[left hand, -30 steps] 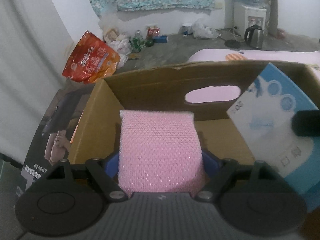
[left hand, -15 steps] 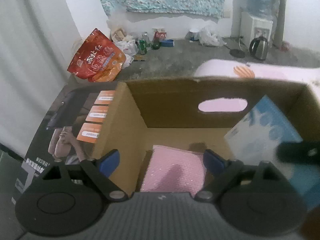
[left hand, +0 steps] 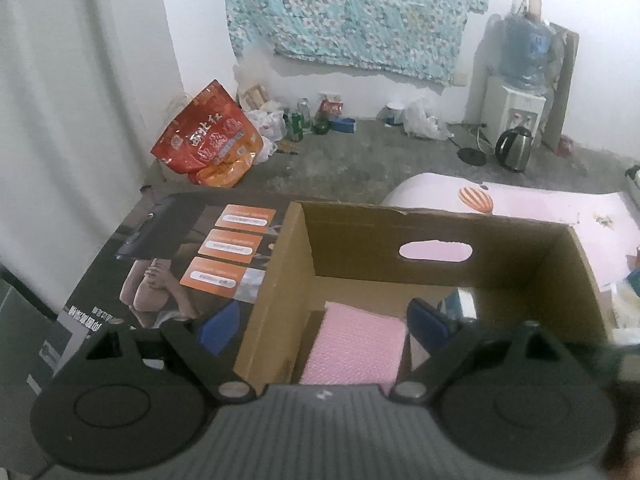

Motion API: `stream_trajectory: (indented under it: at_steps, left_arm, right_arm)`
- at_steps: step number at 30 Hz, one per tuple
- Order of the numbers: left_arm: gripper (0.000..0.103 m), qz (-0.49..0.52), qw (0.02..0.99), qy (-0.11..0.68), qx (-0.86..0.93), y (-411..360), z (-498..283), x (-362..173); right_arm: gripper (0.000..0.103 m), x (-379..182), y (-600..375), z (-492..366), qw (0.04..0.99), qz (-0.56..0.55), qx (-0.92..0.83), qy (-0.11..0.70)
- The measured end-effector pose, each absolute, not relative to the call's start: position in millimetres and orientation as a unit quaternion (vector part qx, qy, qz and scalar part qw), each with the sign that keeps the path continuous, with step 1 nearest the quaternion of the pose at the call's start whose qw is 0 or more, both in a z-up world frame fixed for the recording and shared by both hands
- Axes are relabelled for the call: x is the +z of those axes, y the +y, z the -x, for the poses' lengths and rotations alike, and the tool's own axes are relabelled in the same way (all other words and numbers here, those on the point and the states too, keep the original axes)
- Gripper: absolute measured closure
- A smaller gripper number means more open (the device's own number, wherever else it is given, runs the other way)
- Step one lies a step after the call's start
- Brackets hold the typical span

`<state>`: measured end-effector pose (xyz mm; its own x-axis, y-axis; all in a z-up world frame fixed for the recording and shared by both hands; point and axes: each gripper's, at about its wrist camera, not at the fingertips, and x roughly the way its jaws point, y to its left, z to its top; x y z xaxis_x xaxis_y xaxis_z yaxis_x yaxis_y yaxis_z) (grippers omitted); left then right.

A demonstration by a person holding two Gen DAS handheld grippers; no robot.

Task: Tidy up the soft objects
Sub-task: 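Lower the blue box into the cardboard box beside the sponge, open right gripper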

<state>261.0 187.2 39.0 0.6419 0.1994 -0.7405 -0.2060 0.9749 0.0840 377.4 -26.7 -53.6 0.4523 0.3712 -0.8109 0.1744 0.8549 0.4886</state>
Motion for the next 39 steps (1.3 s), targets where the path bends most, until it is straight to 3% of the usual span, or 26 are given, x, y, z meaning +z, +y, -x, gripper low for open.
stream_trajectory:
  at_steps: [6,11,17,23,26,32,39]
  left_arm:
    - [0.011,0.013,0.907,0.406,0.112,194,-250,40]
    - [0.011,0.021,0.909,0.401,0.115,203,-242,42]
    - [0.011,0.030,0.912,0.393,0.114,212,-235,45]
    - [0.011,0.032,0.913,0.389,0.120,218,-228,46]
    - [0.011,0.036,0.911,0.392,0.124,221,-226,43]
    - [0.011,0.041,0.909,0.397,0.123,222,-221,39]
    - [0.010,0.044,0.911,0.390,0.128,226,-216,41]
  right_arm:
    - [0.079,-62,-19,-376,0.808,-0.259,0.042,0.528]
    - [0.056,-28,-19,-372,0.848,-0.209,0.066,0.482]
    - [0.056,5,-41,-373,0.852,-0.201,0.115,0.469]
    - [0.056,-24,-16,-367,0.745,-0.149,0.231,0.607]
    - [0.056,-45,-1,-366,0.731,-0.112,0.219,0.636]
    - [0.057,-69,-9,-407,0.750,-0.107,0.170,0.630]
    - [0.056,-53,-13,-416,0.756,-0.130,0.225,0.601]
